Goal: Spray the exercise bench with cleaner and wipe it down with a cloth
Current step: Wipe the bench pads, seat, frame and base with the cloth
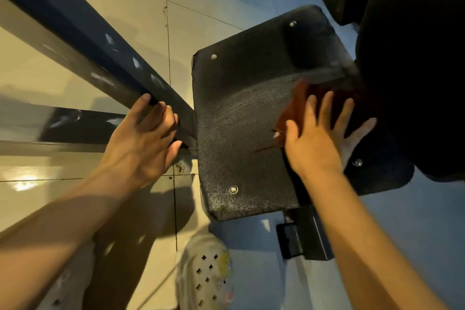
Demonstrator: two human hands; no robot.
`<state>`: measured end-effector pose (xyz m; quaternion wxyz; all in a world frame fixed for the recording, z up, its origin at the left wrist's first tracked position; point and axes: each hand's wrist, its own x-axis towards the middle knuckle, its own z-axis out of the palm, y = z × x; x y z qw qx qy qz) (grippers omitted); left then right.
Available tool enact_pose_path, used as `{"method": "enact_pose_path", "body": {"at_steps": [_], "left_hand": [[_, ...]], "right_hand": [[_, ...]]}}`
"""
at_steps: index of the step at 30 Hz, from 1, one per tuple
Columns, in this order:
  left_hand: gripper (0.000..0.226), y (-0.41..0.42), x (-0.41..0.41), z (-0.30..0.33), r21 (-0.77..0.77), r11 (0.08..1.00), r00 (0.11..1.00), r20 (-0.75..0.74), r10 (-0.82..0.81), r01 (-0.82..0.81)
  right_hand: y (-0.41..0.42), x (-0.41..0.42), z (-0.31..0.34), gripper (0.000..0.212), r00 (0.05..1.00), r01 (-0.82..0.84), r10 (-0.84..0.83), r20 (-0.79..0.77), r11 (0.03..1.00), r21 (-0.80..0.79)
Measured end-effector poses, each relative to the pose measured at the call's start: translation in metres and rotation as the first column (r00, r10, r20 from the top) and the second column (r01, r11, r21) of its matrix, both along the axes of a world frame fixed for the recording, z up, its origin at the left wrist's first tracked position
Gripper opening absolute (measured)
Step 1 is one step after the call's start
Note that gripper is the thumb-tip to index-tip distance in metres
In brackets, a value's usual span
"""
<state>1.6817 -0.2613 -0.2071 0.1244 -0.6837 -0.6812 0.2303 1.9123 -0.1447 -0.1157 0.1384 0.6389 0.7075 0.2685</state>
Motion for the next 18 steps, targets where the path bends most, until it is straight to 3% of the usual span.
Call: {"method": "enact_pose_path", "body": {"at_steps": [3,5,7,9,11,14,18], "left_hand": [[0.081,0.001,0.000,0.002,0.016,0.999,0.999,0.030,0.038,-0.039],[0.074,0.000,0.001,0.002,0.010,0.999,0.999,0.004,0.047,-0.047],[0.070,0.001,0.001,-0.004,0.006,0.999,0.999,-0.018,0.047,-0.047],[0.073,0.002,-0.002,-0.006,-0.008,0.999,0.998,-0.036,0.042,-0.042],[0.079,0.000,-0.004,-0.005,-0.027,1.000,0.999,-0.037,-0.010,0.009],[0.091,-0.006,-0.007,-0.001,-0.015,0.999,0.997,-0.057,-0.052,0.051],[0.078,-0.005,-0.015,-0.016,0.179,0.980,0.995,0.029,-0.098,0.091]], "right_hand": [[-0.031,-0.037,-0.052,0.067,0.975,-0.223,0.222,-0.026,0.958,-0.180],[-0.056,-0.061,-0.088,0.066,0.909,-0.397,0.416,-0.021,0.850,-0.345],[-0.072,-0.072,-0.104,0.064,0.864,-0.455,0.503,-0.039,0.743,-0.491],[-0.077,-0.065,-0.103,0.061,0.853,-0.464,0.518,-0.063,0.698,-0.545],[-0.081,-0.043,-0.089,0.055,0.845,-0.500,0.527,-0.089,0.721,-0.480],[-0.082,0.008,-0.054,0.058,0.910,-0.415,0.401,-0.110,0.875,-0.247],[-0.076,0.058,-0.010,0.062,0.965,-0.246,0.242,-0.104,0.969,-0.030]]}}
